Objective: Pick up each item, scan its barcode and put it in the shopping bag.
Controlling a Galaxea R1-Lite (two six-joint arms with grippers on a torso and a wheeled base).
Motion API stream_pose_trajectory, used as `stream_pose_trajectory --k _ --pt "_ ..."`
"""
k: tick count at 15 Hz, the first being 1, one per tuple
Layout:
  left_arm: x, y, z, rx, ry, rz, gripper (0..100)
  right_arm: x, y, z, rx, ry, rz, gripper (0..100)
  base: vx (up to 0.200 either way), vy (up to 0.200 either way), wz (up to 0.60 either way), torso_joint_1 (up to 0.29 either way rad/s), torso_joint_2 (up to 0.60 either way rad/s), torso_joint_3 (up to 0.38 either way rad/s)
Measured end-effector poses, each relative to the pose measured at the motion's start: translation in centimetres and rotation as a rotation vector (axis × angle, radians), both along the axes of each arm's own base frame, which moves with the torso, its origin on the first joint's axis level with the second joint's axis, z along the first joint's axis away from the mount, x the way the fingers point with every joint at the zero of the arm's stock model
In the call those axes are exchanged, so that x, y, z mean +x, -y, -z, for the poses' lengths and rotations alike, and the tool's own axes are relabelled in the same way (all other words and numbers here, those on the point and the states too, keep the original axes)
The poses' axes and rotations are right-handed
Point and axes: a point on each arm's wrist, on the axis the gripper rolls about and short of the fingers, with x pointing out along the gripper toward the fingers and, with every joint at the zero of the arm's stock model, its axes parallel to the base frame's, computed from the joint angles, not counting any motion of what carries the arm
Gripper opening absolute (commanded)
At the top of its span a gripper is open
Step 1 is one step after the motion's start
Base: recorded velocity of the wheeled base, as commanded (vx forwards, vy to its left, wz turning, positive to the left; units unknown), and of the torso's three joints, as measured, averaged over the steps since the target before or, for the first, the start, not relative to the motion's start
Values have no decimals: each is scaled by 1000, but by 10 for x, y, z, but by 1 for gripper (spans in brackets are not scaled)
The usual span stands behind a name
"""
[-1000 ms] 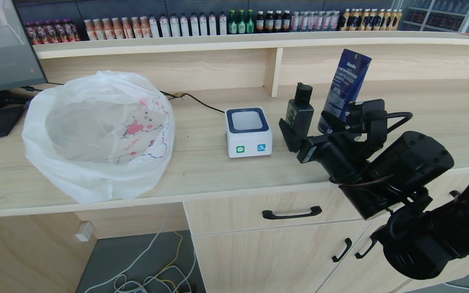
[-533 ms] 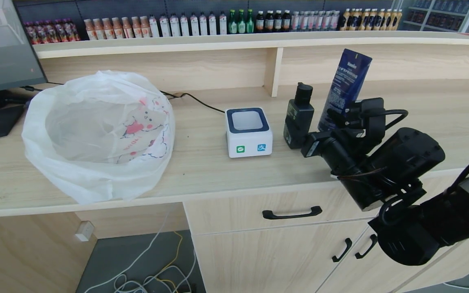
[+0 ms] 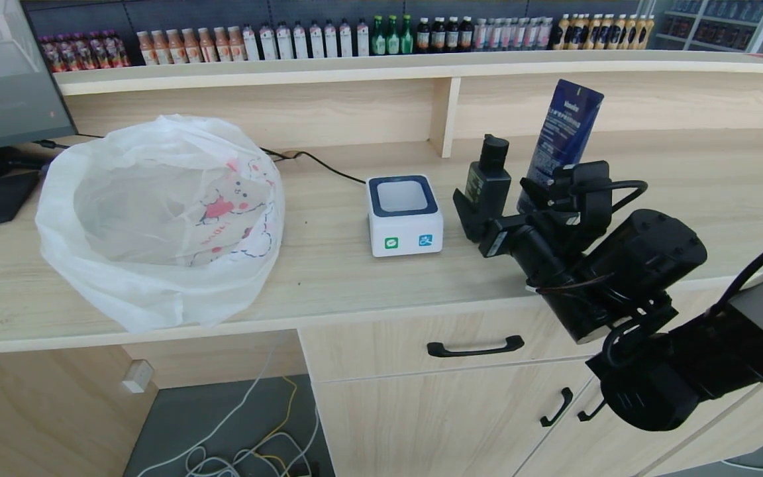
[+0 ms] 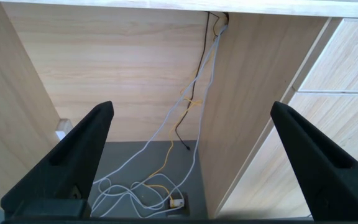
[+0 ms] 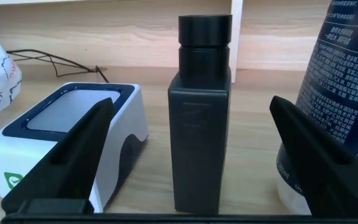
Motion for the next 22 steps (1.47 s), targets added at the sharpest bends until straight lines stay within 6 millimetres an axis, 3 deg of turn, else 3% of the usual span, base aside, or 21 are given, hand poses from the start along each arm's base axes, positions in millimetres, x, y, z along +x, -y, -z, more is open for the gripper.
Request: stream_pose_trajectory --k 18,22 --pt "0 0 0 0 0 0 100 29 -18 6 6 -36 27 100 0 0 0 0 0 0" --pt "0 0 0 0 0 0 100 33 -21 -6 10 -42 45 100 0 0 0 0 0 0"
